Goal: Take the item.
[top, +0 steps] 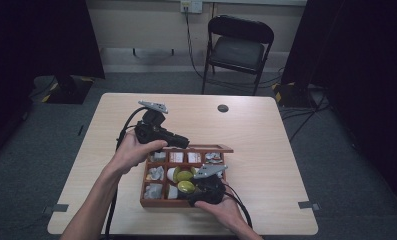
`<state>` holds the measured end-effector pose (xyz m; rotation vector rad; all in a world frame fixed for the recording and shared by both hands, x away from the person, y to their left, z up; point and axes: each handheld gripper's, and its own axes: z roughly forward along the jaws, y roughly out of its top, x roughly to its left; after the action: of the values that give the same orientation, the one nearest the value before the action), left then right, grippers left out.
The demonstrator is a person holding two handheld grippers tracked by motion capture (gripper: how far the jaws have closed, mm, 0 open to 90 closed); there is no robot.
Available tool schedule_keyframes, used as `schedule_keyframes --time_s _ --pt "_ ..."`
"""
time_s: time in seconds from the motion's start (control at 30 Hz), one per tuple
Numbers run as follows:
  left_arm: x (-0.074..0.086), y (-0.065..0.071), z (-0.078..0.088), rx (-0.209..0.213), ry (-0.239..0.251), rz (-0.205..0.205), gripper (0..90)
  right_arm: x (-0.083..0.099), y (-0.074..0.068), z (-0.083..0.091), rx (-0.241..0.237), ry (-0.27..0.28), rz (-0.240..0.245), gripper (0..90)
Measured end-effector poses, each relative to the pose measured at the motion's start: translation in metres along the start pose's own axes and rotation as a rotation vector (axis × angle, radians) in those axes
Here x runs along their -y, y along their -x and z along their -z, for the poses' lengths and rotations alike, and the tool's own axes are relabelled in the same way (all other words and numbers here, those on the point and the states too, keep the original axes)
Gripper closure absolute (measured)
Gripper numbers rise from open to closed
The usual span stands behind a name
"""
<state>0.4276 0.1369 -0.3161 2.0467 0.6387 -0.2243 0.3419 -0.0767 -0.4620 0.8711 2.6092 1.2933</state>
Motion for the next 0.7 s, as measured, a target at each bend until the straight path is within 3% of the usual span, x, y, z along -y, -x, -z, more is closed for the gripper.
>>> schedule_keyframes --time_s 0.4,0.7 --pt "0.0002 0.0014 -0.0008 -0.001 -0.006 -0.006 81.2 0.0015 -0.0015 -0.0099 0.029 -0.042 -0.021 38.8" --pt "0.0006 0.0016 -0.0005 -0.001 -0.005 -0.005 81.1 0.0017 -0.0027 -0.0081 0.052 -0.044 -0.003 56.0"
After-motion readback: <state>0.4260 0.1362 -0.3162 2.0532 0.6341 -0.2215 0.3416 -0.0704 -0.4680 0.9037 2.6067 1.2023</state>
